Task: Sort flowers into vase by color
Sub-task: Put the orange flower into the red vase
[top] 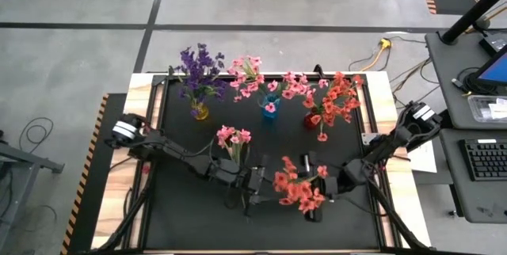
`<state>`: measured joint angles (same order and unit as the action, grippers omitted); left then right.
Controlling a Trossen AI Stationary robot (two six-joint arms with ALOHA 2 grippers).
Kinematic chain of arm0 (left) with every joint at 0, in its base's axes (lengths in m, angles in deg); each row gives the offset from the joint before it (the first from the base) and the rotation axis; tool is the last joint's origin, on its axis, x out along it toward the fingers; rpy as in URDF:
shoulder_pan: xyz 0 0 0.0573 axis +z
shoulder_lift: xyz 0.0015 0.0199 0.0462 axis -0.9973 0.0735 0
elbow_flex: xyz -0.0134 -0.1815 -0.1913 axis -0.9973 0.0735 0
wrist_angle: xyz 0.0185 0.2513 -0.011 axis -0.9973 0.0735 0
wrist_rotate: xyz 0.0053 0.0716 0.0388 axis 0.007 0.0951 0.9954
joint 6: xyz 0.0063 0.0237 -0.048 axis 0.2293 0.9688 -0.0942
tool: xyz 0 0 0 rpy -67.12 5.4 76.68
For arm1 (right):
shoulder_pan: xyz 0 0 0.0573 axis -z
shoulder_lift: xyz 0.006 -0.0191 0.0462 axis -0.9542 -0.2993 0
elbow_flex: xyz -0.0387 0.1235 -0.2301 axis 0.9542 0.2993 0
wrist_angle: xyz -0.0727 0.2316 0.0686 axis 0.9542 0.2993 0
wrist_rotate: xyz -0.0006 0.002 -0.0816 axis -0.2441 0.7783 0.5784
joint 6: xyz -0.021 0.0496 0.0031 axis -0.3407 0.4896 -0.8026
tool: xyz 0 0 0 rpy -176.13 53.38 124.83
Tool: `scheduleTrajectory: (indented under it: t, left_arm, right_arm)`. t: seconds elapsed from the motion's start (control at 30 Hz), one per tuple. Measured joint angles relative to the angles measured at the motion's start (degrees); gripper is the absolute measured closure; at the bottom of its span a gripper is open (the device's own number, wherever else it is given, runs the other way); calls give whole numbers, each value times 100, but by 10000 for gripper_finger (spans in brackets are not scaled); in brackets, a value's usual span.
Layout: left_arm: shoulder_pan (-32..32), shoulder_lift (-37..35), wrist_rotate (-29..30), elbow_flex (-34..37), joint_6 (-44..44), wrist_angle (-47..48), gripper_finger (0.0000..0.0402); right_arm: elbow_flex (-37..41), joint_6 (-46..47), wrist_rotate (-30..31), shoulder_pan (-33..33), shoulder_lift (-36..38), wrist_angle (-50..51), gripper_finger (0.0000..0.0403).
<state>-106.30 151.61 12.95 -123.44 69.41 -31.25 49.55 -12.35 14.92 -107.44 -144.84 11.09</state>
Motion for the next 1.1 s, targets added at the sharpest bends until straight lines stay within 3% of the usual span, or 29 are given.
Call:
scheduleTrajectory:
  t: [0.13,0.43,0.63,0.73,0.83,1.0,1.1]
  left_arm:
    - [-9,129,-10,-160,166,13,253]
    - [-7,57,117,-78,48,23,326]
    - [-7,-516,500,-64,-93,1742,327]
    - [-7,-933,617,-57,-133,2172,308]
    - [-2,-1083,615,-53,-118,2179,277]
    - [48,-884,626,-49,-33,1743,220]
    - [54,-633,563,-41,158,1296,196]
  right_arm:
    - [-158,-273,-12,11,-113,-12,384]
    - [-167,-386,123,-30,-75,-8,384]
    - [-167,-1118,1872,-339,198,95,385]
    - [-166,-1224,2297,-578,341,374,384]
    - [-164,-927,2252,-658,366,556,385]
    - [-164,-473,1124,-533,251,543,385]
    - [-164,-265,819,-329,196,464,385]
